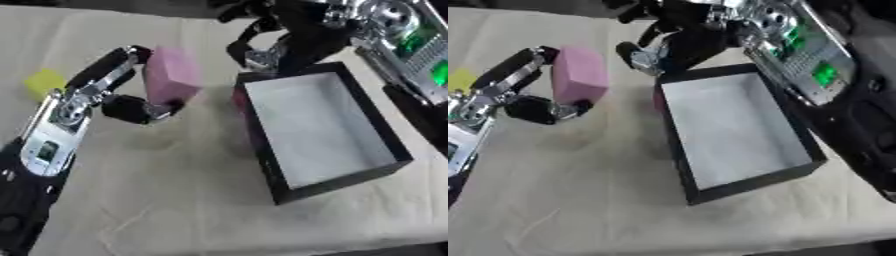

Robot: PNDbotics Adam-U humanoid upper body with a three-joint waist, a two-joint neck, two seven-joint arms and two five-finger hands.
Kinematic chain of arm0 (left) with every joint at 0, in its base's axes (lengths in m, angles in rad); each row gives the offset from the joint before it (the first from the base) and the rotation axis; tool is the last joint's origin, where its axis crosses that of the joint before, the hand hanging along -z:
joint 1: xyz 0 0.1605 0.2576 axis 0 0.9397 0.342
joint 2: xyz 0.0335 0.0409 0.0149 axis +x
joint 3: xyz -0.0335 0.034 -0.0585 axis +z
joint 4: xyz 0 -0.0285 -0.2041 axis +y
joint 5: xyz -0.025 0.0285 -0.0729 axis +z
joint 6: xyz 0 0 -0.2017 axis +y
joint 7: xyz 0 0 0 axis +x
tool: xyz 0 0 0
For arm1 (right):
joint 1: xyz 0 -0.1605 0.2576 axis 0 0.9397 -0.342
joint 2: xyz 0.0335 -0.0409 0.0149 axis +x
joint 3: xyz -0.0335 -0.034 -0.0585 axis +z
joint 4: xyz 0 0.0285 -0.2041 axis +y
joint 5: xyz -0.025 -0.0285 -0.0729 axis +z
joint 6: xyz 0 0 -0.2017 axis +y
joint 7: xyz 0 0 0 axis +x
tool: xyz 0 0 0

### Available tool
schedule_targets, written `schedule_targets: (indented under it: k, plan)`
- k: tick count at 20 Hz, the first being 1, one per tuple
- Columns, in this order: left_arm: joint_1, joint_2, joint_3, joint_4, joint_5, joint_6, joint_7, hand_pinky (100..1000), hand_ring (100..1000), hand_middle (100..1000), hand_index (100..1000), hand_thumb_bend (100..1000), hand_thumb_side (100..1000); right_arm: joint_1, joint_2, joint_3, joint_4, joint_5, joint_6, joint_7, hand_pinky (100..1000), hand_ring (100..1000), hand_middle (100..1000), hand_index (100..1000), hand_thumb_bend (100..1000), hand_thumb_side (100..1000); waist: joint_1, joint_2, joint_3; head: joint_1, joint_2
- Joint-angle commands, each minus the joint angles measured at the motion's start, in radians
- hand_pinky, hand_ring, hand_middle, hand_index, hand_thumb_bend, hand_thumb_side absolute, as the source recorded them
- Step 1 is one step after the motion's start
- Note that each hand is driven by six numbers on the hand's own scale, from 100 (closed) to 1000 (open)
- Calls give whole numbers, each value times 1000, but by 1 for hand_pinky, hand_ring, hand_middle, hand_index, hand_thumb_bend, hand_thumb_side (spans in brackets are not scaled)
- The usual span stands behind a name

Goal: Pick up the objects with one hand, pass them to the other hand, and then place them into the box on the other side of the table.

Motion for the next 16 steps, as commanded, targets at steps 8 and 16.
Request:
schedule_targets:
  k: [8, 16]
  plan:
    - [-35, -33, 1, -15, -24, -42, 18, 933, 716, 567, 437, 100, 420, -36, -6, 5, 52, 89, -55, 51, 832, 980, 986, 986, 303, 120, -12, -14, 3, -12, 5]
    - [-42, -43, -5, -12, -64, -73, 38, 924, 710, 565, 436, 100, 401, -41, -3, 7, 104, 172, -113, 71, 836, 969, 970, 986, 379, 125, -13, -5, 4, -12, 5]
